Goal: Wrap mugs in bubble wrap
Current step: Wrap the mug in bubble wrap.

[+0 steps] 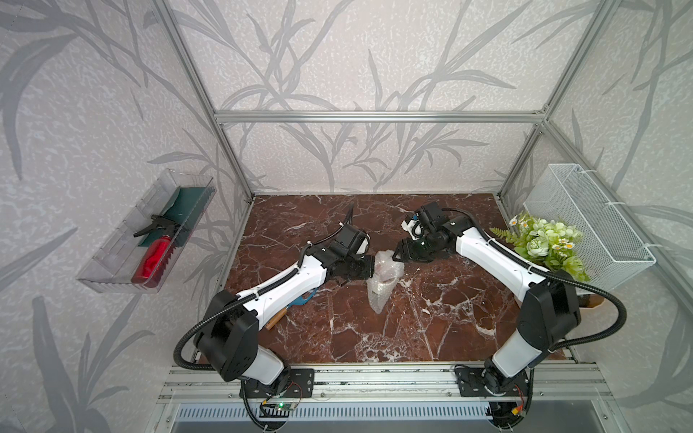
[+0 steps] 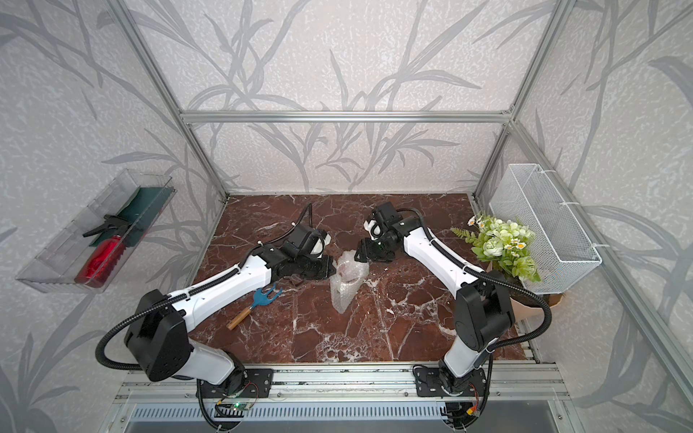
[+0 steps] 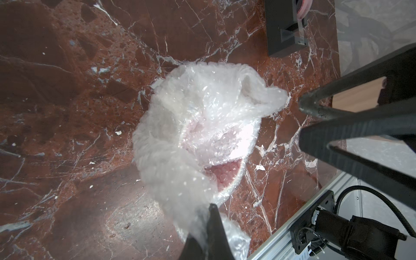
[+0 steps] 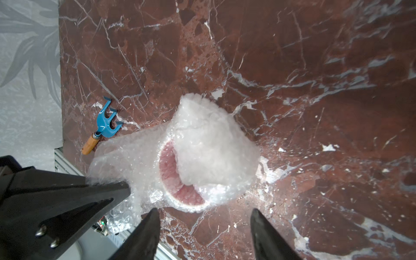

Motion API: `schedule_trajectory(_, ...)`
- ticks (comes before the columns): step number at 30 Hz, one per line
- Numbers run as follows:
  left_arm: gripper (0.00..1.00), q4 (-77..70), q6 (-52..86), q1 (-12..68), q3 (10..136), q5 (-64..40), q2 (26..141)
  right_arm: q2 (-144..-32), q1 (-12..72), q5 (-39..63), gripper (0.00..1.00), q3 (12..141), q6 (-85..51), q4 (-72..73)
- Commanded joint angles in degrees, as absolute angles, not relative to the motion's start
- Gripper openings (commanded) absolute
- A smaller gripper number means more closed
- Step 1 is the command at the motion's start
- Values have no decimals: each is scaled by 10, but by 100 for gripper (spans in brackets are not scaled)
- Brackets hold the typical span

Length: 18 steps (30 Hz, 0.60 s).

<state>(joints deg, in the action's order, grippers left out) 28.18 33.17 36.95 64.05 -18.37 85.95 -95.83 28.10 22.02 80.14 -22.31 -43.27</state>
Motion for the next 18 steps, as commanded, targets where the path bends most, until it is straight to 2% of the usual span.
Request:
schedule_trajectory(1,0,299,327,368,670,-192,871,-975,277,218,65,788,-193,-393)
schedule_trajectory(4,0,303,327,368,677,-192,882,-1002,274,228,57,779,-189,-356)
schedule_trajectory(9,0,298,332,368,693,-193,895,-1015,281,252,33,755,-198,-313)
schedule_trajectory(14,0,279,345,369,713,-207,921,-1032,289,248,21,740,-199,-298)
schedule_trajectory(18,0,264,352,369,723,-219,945,-1044,308,249,16,738,-194,-296)
